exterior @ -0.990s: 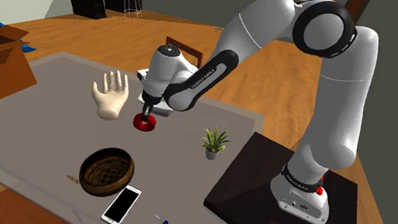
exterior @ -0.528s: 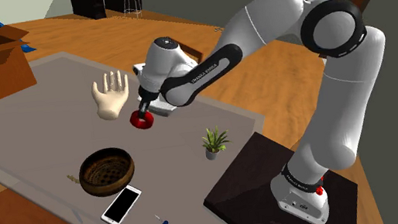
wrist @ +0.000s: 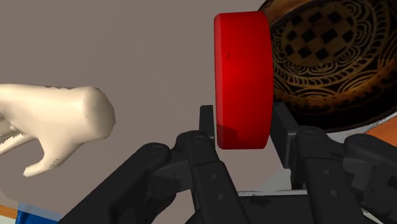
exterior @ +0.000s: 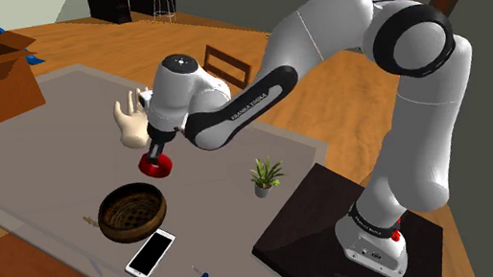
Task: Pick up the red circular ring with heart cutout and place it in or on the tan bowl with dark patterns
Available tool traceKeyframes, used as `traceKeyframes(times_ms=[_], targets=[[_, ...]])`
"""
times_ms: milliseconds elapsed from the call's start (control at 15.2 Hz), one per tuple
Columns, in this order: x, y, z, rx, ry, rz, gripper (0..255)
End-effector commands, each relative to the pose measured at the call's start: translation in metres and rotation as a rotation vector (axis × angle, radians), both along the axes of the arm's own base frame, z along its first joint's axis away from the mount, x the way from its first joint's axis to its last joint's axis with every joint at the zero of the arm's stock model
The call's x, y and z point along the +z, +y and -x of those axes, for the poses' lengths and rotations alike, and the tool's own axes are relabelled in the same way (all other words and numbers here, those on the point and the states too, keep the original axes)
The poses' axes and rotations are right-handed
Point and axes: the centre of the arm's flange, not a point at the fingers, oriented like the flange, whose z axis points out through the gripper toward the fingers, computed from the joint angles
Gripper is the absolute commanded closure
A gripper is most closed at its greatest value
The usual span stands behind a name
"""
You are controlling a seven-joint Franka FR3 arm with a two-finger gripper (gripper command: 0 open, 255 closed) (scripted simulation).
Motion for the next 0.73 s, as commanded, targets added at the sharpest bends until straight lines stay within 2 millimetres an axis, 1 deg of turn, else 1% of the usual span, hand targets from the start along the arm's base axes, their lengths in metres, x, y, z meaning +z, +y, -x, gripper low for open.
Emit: traceKeyframes(times_ms=[0, 132, 198, 660], targets=[[0.001, 0.026, 0.004, -0.002, -0.001, 0.0, 255], [0.002, 0.052, 0.01, -0.002, -0.001, 0.0, 255], [0.002, 0.069, 0.014, -0.002, -0.001, 0.0, 255], [-0.035, 0.069, 0.014, -0.002, -0.001, 0.0, 255]])
